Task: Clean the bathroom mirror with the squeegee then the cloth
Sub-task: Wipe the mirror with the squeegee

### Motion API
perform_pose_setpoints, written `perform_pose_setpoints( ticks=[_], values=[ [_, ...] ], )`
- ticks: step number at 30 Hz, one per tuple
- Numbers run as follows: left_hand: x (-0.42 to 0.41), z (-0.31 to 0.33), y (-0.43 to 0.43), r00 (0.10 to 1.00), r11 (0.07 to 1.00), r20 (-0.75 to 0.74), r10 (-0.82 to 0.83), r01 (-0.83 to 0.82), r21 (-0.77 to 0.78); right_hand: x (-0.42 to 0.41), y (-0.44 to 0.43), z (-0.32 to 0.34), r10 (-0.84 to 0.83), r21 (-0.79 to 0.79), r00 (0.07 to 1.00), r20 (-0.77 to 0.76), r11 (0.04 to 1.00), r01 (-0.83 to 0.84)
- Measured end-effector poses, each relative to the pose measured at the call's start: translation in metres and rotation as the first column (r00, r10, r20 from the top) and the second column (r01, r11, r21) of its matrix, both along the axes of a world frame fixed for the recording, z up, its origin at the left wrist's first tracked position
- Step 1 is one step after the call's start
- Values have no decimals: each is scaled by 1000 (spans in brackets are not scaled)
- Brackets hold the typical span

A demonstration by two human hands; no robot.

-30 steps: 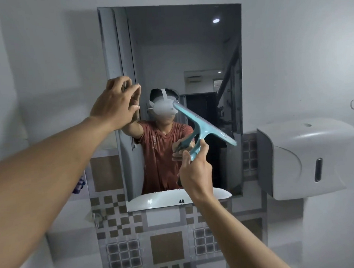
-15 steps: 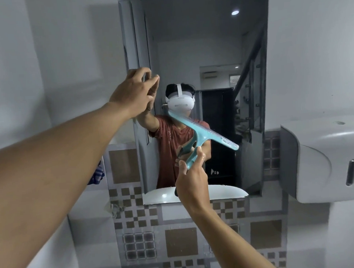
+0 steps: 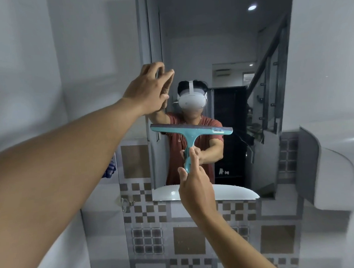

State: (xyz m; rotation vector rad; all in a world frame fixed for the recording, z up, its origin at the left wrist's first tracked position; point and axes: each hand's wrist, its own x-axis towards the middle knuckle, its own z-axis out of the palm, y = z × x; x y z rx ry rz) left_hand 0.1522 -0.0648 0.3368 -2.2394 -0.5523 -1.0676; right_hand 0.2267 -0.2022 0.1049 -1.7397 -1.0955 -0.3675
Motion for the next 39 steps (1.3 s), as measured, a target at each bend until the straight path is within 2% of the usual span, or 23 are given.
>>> perform_pose_setpoints(
  ticks=[4,10,18,24,32,39],
  values=[
    [1,1,1,1000,1000,5,5,-5,6,7,-4,0,-13,-15,999,45,1000,14],
    [3,-2,2,1000,1000,14,4,-4,22,31,-27,6,-21,-199,961,275,977,79],
    [5,-6,-2,999,1000,41,5,-5,11,77,-66,29,-86,-305,842,532,909,285],
    [6,-31,-6,992,999,122,-28,25,23,101,-88,36,-124,-273,821,557,907,322],
    [7,-70,-13,996,996,76,-57,62,-69,129,-108,48,-172,-251,750,639,875,414],
    [8,-73,-15,996,995,67,-64,69,-66,141,-132,40,-232,-250,788,570,865,436]
  ],
)
